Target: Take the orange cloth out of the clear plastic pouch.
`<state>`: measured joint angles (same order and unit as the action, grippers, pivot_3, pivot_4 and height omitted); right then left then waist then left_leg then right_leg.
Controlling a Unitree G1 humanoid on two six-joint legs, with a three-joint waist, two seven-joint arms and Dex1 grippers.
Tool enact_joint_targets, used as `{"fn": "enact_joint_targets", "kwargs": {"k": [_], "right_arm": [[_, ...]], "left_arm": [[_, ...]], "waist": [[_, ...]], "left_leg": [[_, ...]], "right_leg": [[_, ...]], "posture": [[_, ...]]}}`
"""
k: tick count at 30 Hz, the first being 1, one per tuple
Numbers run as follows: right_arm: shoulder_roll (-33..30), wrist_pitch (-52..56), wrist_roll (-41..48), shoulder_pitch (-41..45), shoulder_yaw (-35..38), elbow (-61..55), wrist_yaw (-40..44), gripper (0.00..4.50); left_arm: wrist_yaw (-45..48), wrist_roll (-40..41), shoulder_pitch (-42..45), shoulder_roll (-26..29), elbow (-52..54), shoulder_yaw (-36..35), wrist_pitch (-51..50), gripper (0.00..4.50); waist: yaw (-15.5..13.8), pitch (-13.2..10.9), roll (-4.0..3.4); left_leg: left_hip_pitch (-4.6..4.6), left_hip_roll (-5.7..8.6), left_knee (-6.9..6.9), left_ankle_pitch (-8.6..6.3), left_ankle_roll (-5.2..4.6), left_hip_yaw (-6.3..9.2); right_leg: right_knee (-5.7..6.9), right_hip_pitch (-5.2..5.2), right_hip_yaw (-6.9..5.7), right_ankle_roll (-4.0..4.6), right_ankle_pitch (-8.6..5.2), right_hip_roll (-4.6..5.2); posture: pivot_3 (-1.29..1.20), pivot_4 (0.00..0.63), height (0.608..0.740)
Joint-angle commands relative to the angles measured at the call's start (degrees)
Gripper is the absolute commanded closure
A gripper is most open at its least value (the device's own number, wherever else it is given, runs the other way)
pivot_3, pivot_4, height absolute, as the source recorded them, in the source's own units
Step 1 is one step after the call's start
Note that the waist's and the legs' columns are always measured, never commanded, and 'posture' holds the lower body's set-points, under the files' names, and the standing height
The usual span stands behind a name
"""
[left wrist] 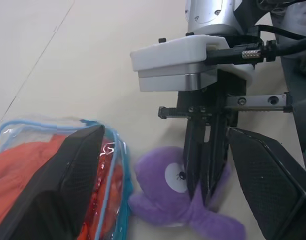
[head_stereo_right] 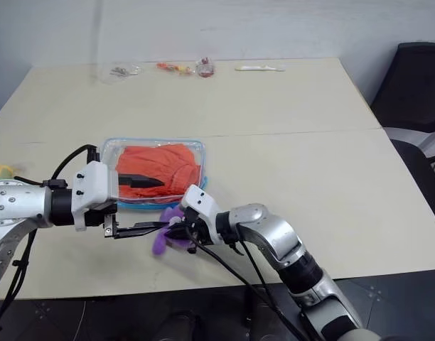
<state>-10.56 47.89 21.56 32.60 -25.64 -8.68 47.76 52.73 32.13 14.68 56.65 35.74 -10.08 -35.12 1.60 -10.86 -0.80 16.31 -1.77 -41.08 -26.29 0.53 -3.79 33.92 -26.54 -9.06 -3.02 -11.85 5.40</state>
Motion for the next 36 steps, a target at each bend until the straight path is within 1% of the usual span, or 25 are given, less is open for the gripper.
{"fn": "enact_joint_targets", "kwargs": {"k": [1, 4, 5, 7, 9, 11, 13, 16, 21, 22, 24, 25, 27, 29, 31, 32, 34, 36], "right_arm": [[0.4, -1.61, -1.18, 0.81, -1.57, 1.79, 0.16, 4.45], [0.07, -3.75, -3.28, 0.94, -3.02, 3.98, -0.06, 4.45], [0.0, -3.04, -2.78, 0.96, -2.44, 4.08, -0.14, 4.25], [-1.22, -0.54, -0.32, 0.8, -0.88, 2.13, 1.32, 3.76], [-3.59, 1.21, 1.64, 0.45, 0.11, -0.99, 3.38, 3.14], [-5.7, 1.7, 2.52, 0.49, 1.1, -3.43, 4.16, 2.38], [-7.72, 3.59, 4.41, 1.03, 3.0, -6.04, 4.64, 1.73], [-10.17, 6.93, 7.63, 2.0, 5.6, -9.44, 5.29, 1.73], [-11.95, 11.74, 11.66, 3.74, 9.15, -12.54, 4.61, 1.73], [-12.36, 11.09, 11.69, 3.97, 9.98, -13.06, 4.34, 1.73], [-13.4, 7.01, 9.58, 4.41, 10.52, -13.17, 3.91, 1.73], [-13.77, 2.61, 7.08, 4.78, 10.31, -12.53, 3.65, 1.73], [-15.73, -10.62, -1.66, 6.17, 7.38, -8.76, 3.43, 1.73], [-17.17, -27.18, -10.35, 7.57, 4.14, -2.88, 4.59, 1.73], [-17.31, -41.18, -15.78, 8.94, 1.97, 3.74, 6.07, 1.73], [-16.94, -46.3, -17.4, 9.53, 1.31, 6.69, 6.72, 1.73], [-15.75, -54.8, -20.77, 11.0, 0.45, 12.74, 6.1, 1.73], [-14.99, -62.0, -23.81, 12.19, -0.45, 18.17, 5.87, 1.73]], "left_arm": [[-0.2, -0.27, -0.33, 0.75, 1.2, -1.62, 0.62, 0.36], [-0.11, -0.98, -0.73, 1.12, 0.96, -1.72, 0.94, 0.36], [-0.04, -1.3, -1.14, 1.27, 0.95, -1.86, 1.08, 0.36], [0.25, -1.85, -2.51, 1.56, 0.98, -2.31, 1.45, 0.36], [0.63, -2.65, -4.35, 1.85, 0.85, -2.59, 2.2, 0.36], [0.9, -3.14, -6.18, 1.89, 0.73, -3.0, 2.71, 0.36], [1.36, -3.41, -8.26, 1.89, 0.66, -3.88, 2.97, 0.36], [1.58, -3.0, -11.09, 1.43, 0.87, -5.45, 2.6, 0.36], [0.33, -2.96, -16.08, 0.04, 2.6, -6.84, 2.04, 0.36], [-0.43, -2.77, -17.24, -0.47, 3.17, -7.27, 1.44, 0.36], [-2.0, -1.45, -18.79, -1.47, 4.55, -8.4, -0.44, 0.36], [-3.12, -0.3, -19.44, -2.06, 5.39, -9.13, -2.27, 0.36], [-7.02, 2.72, -20.82, -3.84, 7.85, -10.69, -8.06, 0.36], [-12.91, 5.71, -21.88, -6.27, 10.36, -12.7, -15.57, 0.36], [-21.96, 11.63, -20.87, -11.65, 12.16, -15.48, -25.43, 0.36], [-25.96, 15.01, -20.24, -14.52, 12.91, -16.76, -29.31, 0.36], [-31.91, 20.24, -20.15, -18.61, 15.11, -18.35, -35.5, 0.36], [-37.66, 23.59, -20.27, -22.09, 16.76, -19.82, -40.38, 0.36]], "waist": [[-0.01, 0.0, 0.0], [0.06, 0.0, 0.0], [0.08, 0.0, 0.0], [0.08, 0.0, 0.0], [-0.04, 0.0, -0.01], [-0.14, 0.0, 0.0], [-0.11, 0.0, -0.01], [-0.07, -0.01, -0.01], [-0.06, -0.03, -0.04], [-0.06, -0.03, -0.04], [-0.06, -0.03, -0.03], [-0.08, -0.02, -0.03], [-0.06, -0.03, -0.03], [-0.03, -0.02, -0.03], [0.0, -0.02, -0.03], [0.04, -0.02, -0.02], [0.08, -0.01, 0.01], [0.13, -0.01, 0.01]], "left_leg": [[0.0, 0.0, 0.01, 0.0, 0.0, 0.01], [-0.01, 0.0, 0.02, 0.0, 0.0, 0.0], [-0.01, 0.0, 0.02, 0.0, 0.0, 0.0], [-0.02, 0.0, 0.04, 0.0, 0.0, 0.0], [-0.01, -0.01, 0.02, 0.0, 0.0, 0.01], [0.0, 0.0, 0.01, 0.0, 0.0, 0.04], [0.02, 0.01, 0.01, 0.0, 0.0, 0.05], [0.03, -0.01, 0.03, 0.0, 0.0, 0.05], [0.03, -0.02, 0.06, -0.01, -0.01, 0.03], [0.03, -0.03, 0.08, -0.01, -0.01, 0.04], [0.05, -0.03, 0.09, -0.01, -0.02, 0.04], [0.05, -0.03, 0.08, -0.02, -0.02, 0.05], [0.06, -0.01, 0.08, -0.02, -0.03, 0.05], [0.03, 0.02, 0.08, -0.02, -0.03, 0.03], [-0.02, 0.02, 0.11, -0.02, -0.03, 0.02], [-0.04, 0.0, 0.11, -0.02, -0.03, 0.01], [-0.03, -0.01, 0.07, -0.02, -0.02, 0.02], [-0.02, -0.02, 0.02, -0.01, -0.02, 0.03]], "right_leg": [[0.0, 0.0, -0.01, 0.0, 0.0, 0.0], [-0.01, 0.0, 0.0, 0.0, 0.0, 0.0], [-0.01, 0.0, 0.0, 0.0, 0.0, 0.0], [0.0, 0.01, 0.0, 0.0, 0.0, 0.0], [-0.01, 0.0, -0.01, 0.0, 0.0, 0.0], [-0.01, 0.01, -0.01, 0.0, 0.0, 0.02], [-0.04, 0.01, -0.01, 0.0, 0.0, 0.02], [-0.05, 0.0, -0.02, 0.0, 0.0, 0.01], [-0.05, -0.03, 0.0, 0.0, 0.0, 0.02], [-0.06, -0.04, -0.01, 0.0, 0.0, 0.02], [-0.08, -0.06, -0.01, 0.0, 0.0, 0.02], [-0.07, -0.06, -0.01, 0.0, 0.0, 0.03], [-0.08, -0.05, 0.0, 0.0, 0.0, 0.04], [-0.08, -0.03, 0.03, -0.01, 0.0, 0.06], [-0.08, -0.01, 0.07, -0.01, 0.01, 0.06], [-0.06, -0.01, 0.06, -0.01, 0.01, 0.05], [-0.06, 0.0, 0.06, -0.01, 0.01, 0.06], [-0.04, 0.0, 0.08, -0.01, 0.01, 0.1]], "posture": [[0.0, 0.15, 0.74], [0.0, 0.15, 0.74], [0.0, 0.15, 0.74], [0.0, 0.15, 0.74], [0.0, 0.15, 0.74], [0.0, 0.15, 0.74], [0.0, 0.15, 0.74], [0.0, 0.15, 0.74], [0.0, 0.15, 0.74], [0.0, 0.15, 0.74], [0.0, 0.15, 0.74], [0.0, 0.15, 0.74], [0.0, 0.15, 0.74], [0.0, 0.15, 0.74], [0.0, 0.15, 0.74], [0.0, 0.15, 0.74], [0.0, 0.15, 0.74], [0.0, 0.15, 0.74]]}}
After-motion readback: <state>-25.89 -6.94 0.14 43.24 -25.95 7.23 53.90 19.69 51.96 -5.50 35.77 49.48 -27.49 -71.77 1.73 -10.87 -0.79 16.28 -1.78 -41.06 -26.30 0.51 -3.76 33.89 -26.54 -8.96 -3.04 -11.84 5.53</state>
